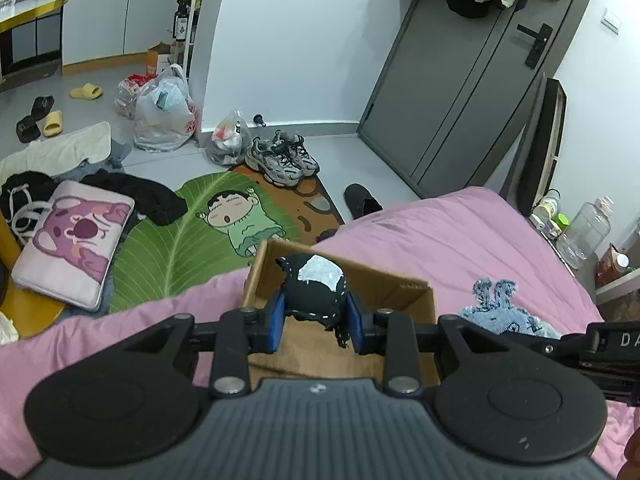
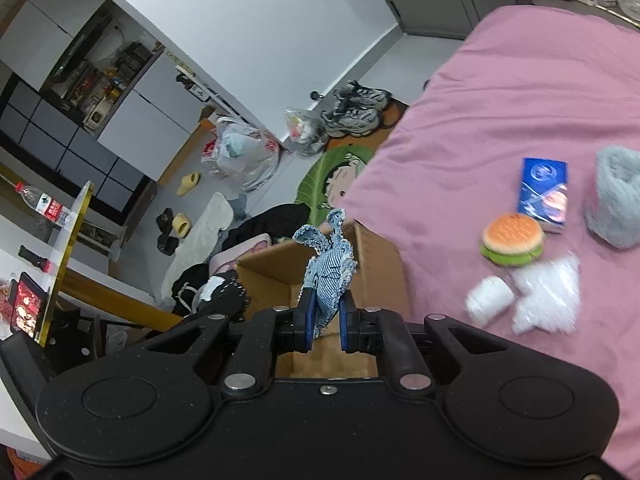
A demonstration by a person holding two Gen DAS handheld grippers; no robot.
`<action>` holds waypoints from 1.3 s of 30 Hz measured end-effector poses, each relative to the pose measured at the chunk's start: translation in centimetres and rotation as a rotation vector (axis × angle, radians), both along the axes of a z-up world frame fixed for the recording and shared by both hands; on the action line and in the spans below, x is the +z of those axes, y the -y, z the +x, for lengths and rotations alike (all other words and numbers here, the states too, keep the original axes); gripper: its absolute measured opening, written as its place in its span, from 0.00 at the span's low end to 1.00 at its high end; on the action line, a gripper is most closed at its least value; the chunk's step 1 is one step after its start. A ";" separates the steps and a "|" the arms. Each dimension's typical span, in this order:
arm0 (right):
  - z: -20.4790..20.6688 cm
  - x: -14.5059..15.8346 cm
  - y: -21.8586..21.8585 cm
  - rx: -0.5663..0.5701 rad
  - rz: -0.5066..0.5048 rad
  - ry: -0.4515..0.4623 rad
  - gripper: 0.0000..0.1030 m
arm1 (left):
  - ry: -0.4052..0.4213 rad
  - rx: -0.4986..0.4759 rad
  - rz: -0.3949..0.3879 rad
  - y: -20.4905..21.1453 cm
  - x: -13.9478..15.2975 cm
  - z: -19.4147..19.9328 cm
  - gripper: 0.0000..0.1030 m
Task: Organize soft objects
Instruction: 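Carry black plush in left tool while right tool carries fuzzy plush over box, then open left tool dropping black plush while right tool drops fuzzy plush into box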
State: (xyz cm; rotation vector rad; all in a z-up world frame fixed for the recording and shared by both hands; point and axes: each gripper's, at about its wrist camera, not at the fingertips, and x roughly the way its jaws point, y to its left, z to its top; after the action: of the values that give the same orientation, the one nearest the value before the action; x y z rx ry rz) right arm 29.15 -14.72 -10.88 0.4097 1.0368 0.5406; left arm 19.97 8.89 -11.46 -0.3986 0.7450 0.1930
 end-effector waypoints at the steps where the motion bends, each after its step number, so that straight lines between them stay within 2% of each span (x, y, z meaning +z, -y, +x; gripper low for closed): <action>1: 0.2 -0.1 -0.2 0.003 0.007 0.001 0.12 | 0.003 0.000 0.000 -0.1 -0.1 0.3 0.30; 5: 1.0 -0.7 -0.8 0.020 0.089 -0.047 0.12 | -0.020 0.002 -0.015 -0.5 -1.3 1.3 0.30; 8: 1.1 -0.8 -1.4 0.036 0.090 -0.034 0.12 | -0.043 0.015 -0.027 -0.9 -2.3 1.8 0.30; 11: 1.6 -1.3 -1.8 0.043 0.114 -0.045 0.12 | -0.043 0.018 0.005 -0.6 -2.6 2.1 0.31; 16: 2.2 -2.6 -2.5 0.061 0.121 -0.059 0.12 | -0.049 0.042 -0.015 -0.9 -2.9 2.6 0.33; 19: 2.3 -3.1 -2.8 0.074 0.118 -0.066 0.12 | -0.054 0.055 -0.021 -1.1 -2.9 2.8 0.41; 21: 2.5 -3.3 -2.9 0.075 0.116 -0.074 0.12 | -0.056 0.055 -0.036 -1.1 -2.8 2.9 0.50; 25: 2.5 -3.4 -3.0 0.080 0.120 -0.079 0.12 | -0.039 0.067 -0.034 -0.8 -2.1 2.6 0.53; 30: 2.7 -3.5 -3.0 0.070 0.121 -0.085 0.13 | -0.001 0.116 -0.045 -1.3 -1.5 1.7 0.64; 33: 2.7 -3.4 -3.1 0.070 0.131 -0.070 0.22 | 0.010 0.148 -0.024 -1.6 -1.2 1.2 0.66; 35: 2.6 -3.6 -2.8 0.047 0.122 -0.079 0.47 | 0.005 0.161 -0.005 -1.6 -1.1 1.0 0.66; 36: 2.5 -3.5 -2.5 0.031 0.117 -0.073 0.51 | 0.001 0.160 0.001 -1.6 -1.1 1.0 0.66; 39: 2.0 -3.0 -1.3 0.007 0.102 -0.068 0.52 | -0.017 0.151 0.014 -1.6 -0.9 0.9 0.67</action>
State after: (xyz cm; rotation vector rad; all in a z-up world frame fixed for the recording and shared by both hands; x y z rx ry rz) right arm 31.12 -13.40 -13.84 0.5176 1.0790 0.5909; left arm 20.83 10.46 -12.38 -0.4409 0.7296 0.3440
